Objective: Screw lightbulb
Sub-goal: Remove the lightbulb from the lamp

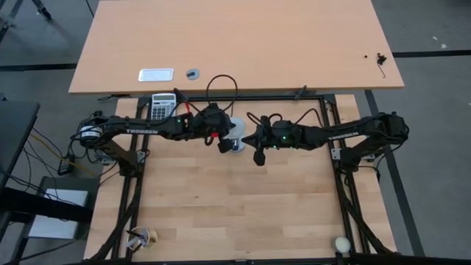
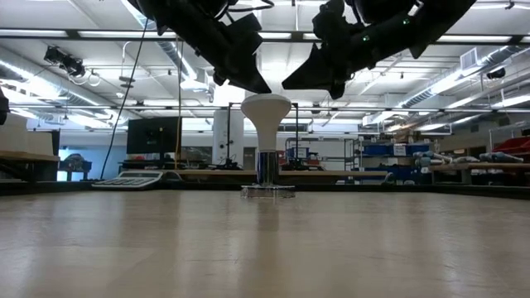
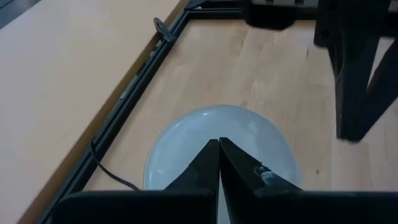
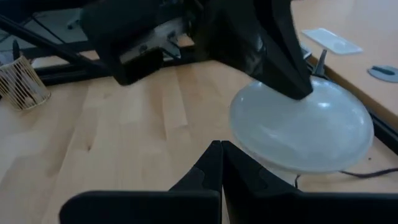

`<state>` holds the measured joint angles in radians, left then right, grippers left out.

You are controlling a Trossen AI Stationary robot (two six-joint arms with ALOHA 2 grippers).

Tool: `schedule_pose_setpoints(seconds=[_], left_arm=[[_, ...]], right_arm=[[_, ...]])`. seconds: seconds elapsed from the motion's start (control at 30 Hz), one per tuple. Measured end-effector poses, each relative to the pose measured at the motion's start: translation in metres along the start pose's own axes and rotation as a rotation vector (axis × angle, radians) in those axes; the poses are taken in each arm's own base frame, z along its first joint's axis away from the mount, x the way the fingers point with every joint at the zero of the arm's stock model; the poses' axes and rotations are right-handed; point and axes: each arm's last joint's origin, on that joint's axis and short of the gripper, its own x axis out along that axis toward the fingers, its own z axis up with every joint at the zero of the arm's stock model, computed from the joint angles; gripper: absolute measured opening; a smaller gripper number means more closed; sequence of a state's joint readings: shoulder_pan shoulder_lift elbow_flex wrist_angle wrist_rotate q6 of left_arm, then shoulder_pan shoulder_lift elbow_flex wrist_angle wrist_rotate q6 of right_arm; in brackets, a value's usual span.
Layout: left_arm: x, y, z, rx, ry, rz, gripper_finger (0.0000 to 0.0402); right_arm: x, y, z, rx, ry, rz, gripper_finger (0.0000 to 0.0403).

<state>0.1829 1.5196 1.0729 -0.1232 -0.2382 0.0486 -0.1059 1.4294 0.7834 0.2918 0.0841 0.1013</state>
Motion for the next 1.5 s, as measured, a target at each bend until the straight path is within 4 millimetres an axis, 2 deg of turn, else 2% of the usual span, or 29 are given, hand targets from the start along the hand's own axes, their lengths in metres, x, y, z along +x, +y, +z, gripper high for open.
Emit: schedule_pose_setpoints(seconds=[0.43, 0.97, 1.13, 1.37, 1.5], left_arm=[[0.0, 0.0, 0.0, -0.001, 0.0, 0.001, 0.0019], [0.0, 0.001, -0.001, -0.004, 0.011, 0.02, 0.0019], [0.0, -0.001, 0.0, -0.009, 0.003, -0.01, 0.0019], [-0.001, -0.003, 0.0, -0.019, -0.003, -0.039, 0.0019], [-0.001, -0.003, 0.0, -0.019, -0.004, -0.04, 0.0019]], right_arm=[[0.009, -0.007, -0.006, 0.007, 0.016, -0.018, 0.0012], [0.01, -0.034, -0.007, 0.046, 0.034, -0.121, 0.0012], [0.008, -0.049, -0.008, 0.058, 0.043, -0.234, 0.0012], [-0.009, -0.075, -0.002, 0.074, 0.068, -0.341, 0.0012], [-0.026, -0.08, 0.01, 0.08, 0.04, -0.251, 0.0011]])
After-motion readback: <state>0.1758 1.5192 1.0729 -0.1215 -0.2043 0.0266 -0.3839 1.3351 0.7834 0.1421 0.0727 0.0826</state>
